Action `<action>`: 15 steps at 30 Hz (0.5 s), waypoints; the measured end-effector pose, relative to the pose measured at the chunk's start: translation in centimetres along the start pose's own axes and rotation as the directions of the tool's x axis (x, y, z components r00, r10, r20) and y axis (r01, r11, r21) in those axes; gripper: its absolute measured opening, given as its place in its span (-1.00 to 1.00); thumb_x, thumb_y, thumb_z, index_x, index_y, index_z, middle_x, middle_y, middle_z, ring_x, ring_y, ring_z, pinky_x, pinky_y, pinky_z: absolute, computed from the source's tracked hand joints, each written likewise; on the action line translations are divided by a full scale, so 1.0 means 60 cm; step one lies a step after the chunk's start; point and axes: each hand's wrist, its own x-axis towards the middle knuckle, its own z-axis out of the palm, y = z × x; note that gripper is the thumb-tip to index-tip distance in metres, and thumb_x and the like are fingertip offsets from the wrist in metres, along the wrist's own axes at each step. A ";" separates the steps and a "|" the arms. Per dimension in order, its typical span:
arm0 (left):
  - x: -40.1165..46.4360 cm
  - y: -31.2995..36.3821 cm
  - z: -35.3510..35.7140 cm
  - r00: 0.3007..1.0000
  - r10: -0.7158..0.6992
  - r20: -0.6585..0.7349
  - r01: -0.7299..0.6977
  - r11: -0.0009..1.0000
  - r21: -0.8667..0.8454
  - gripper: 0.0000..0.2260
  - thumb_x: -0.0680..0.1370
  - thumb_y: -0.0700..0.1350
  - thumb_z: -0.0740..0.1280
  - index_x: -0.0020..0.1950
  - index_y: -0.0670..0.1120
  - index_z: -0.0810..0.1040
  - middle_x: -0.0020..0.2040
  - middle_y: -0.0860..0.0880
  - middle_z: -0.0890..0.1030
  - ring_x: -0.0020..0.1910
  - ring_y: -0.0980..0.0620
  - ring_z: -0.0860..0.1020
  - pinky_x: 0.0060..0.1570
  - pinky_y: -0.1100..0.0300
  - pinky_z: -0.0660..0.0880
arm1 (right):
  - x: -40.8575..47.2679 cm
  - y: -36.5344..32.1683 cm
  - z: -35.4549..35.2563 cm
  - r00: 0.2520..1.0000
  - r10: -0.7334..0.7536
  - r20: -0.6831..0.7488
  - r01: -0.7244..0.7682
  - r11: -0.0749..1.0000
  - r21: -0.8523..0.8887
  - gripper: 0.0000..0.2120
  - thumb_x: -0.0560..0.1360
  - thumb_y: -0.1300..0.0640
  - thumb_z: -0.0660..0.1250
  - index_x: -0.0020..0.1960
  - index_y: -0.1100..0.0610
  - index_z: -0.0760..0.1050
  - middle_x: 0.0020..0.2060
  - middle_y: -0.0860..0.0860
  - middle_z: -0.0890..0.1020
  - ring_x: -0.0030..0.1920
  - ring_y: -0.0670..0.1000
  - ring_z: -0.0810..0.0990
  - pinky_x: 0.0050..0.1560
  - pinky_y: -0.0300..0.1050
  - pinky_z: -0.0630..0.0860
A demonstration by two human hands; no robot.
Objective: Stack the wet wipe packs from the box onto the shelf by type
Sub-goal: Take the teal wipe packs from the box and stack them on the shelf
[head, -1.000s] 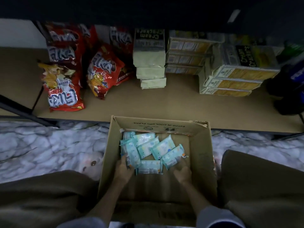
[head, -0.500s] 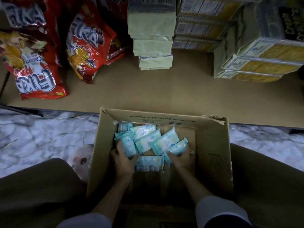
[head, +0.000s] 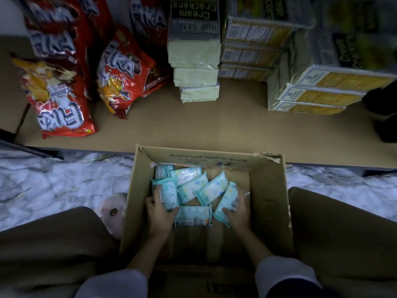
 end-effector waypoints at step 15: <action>-0.143 0.252 -0.205 0.853 0.495 -0.165 -0.517 0.845 -0.138 -0.24 0.31 -0.18 0.52 0.40 0.12 0.24 0.11 -0.10 0.31 0.10 -0.14 0.44 0.15 -0.06 0.45 | -0.193 -0.264 -0.136 0.811 -0.576 -0.103 0.585 0.804 0.112 -0.32 0.38 0.48 0.36 0.38 0.03 0.26 0.20 -0.07 0.46 0.25 0.05 0.48 0.15 -0.14 0.46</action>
